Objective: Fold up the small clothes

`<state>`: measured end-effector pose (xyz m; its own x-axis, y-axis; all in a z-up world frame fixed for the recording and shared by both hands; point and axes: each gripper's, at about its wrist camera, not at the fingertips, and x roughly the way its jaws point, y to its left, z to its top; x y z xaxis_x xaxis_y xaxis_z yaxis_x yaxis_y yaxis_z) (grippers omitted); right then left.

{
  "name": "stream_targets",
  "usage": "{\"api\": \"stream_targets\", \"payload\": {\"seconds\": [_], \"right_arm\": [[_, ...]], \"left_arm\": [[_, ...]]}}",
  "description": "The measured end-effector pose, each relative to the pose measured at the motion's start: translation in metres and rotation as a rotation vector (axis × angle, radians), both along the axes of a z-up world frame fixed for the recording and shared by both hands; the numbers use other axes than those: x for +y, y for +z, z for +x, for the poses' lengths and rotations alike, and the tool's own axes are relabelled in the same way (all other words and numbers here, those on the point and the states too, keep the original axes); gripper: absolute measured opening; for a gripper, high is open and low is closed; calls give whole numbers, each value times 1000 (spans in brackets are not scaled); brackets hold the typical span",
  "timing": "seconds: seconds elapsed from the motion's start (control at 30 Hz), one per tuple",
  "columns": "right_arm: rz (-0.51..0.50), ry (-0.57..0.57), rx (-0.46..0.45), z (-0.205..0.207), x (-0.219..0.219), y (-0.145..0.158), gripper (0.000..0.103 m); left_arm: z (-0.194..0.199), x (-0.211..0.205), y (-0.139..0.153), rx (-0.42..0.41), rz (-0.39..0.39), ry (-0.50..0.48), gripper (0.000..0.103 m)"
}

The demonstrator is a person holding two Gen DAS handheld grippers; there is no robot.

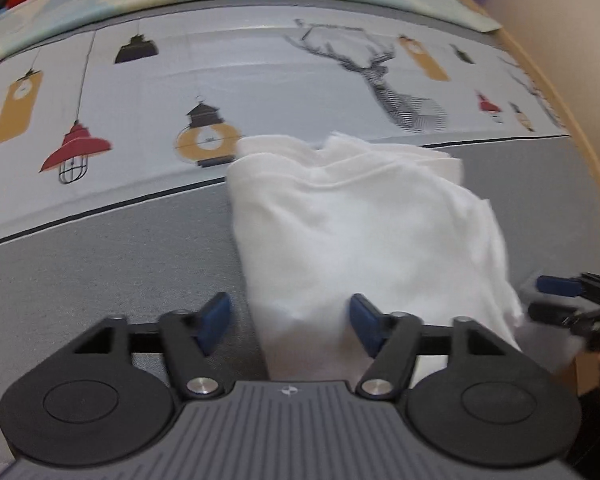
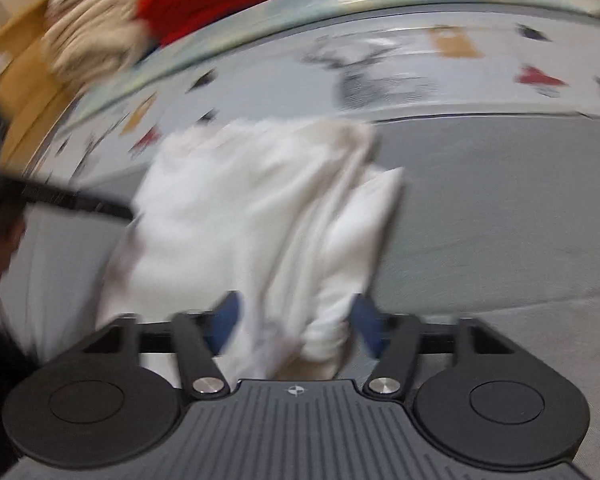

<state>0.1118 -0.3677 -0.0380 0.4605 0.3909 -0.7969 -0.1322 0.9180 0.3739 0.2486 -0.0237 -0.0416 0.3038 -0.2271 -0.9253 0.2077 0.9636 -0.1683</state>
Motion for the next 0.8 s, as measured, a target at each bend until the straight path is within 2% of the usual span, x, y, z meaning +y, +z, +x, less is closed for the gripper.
{"api": "stream_targets", "payload": {"seconds": [0.17,0.4,0.57,0.6,0.67,0.7,0.73,0.8], "right_arm": [[40,-61,47,17,-8,-13,81],[-3,29,122,34,14,-30,80],[-10,43,131,46,22,-34,81],[-8,40,128,48,23,-33,78],[2,33,116,53,26,-31,63],[11,31,111,55,27,-30,53],[16,31,103,58,30,-28,45],[4,33,89,63,35,-25,40]], "left_arm": [[3,-8,-8,10,18,-10,76],[8,-10,-21,25,20,-6,80],[10,-11,-25,33,10,-2,81],[10,-11,-25,31,4,-1,80],[10,-10,-25,32,-19,-9,64],[10,-10,-23,27,-29,-9,57],[9,-10,-20,10,-28,-12,47],[7,-6,-15,-25,-18,-19,40]]}}
